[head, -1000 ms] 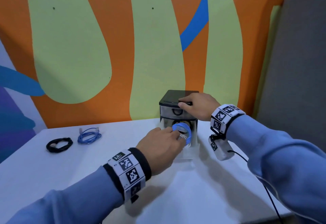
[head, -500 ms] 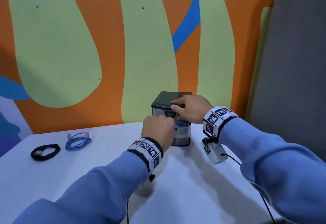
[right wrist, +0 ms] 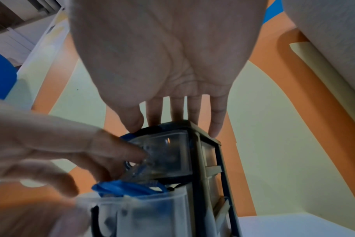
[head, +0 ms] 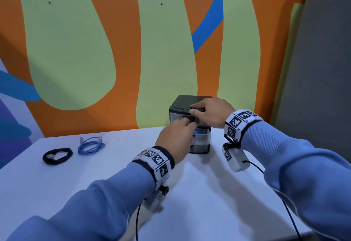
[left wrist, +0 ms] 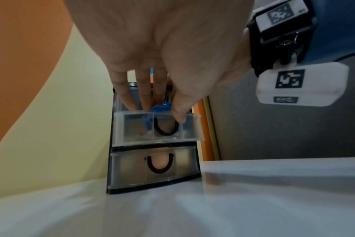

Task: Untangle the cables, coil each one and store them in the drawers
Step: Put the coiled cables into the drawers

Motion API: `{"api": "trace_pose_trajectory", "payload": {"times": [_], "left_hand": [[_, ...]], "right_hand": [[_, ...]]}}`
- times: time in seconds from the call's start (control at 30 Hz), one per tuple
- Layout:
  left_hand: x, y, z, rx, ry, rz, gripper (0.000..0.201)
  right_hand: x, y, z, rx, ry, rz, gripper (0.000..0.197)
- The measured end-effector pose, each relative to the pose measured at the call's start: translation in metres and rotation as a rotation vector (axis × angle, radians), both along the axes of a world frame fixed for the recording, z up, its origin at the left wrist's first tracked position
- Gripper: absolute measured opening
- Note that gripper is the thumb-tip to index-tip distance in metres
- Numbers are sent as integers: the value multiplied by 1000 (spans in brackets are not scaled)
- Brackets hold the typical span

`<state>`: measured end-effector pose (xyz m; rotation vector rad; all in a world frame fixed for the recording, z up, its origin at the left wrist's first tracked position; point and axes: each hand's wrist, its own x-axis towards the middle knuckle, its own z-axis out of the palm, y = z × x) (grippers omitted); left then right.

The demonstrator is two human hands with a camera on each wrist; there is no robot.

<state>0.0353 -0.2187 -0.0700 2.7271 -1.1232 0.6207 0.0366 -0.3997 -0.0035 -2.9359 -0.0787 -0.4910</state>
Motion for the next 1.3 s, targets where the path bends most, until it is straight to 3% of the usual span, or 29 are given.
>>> {"api": "trace_pose_trajectory", "payload": {"times": [0.13, 0.27, 0.57, 0.67, 0.83, 0.93, 1.1, 1.3], "left_hand": [[2, 8, 7, 66, -13, 0, 28], [3, 13, 9, 207, -74, 38, 44], [11, 23, 7, 33, 56, -81, 38], [9, 18, 8, 150, 56, -29, 36], [-3, 6, 28, 307, -116, 4, 19], [-8, 2, 33, 357, -69, 40, 18], [-7, -2, 38, 320, 15, 38, 19], [-8, -3, 32, 206, -44, 117, 16]], "right_hand": [[0, 0, 2, 3, 20, 10, 42], [-1, -1, 0, 8, 6, 9, 43], [-5, 2, 3, 31, 47, -1, 43], [-6, 2, 3, 34, 45, -6, 43], [-4, 0, 2, 39, 49, -5, 43], [-3, 2, 2, 33, 46, 6, 43], [-4, 2, 2, 25, 35, 17, 42], [-3, 1, 1, 33, 44, 15, 44]]}}
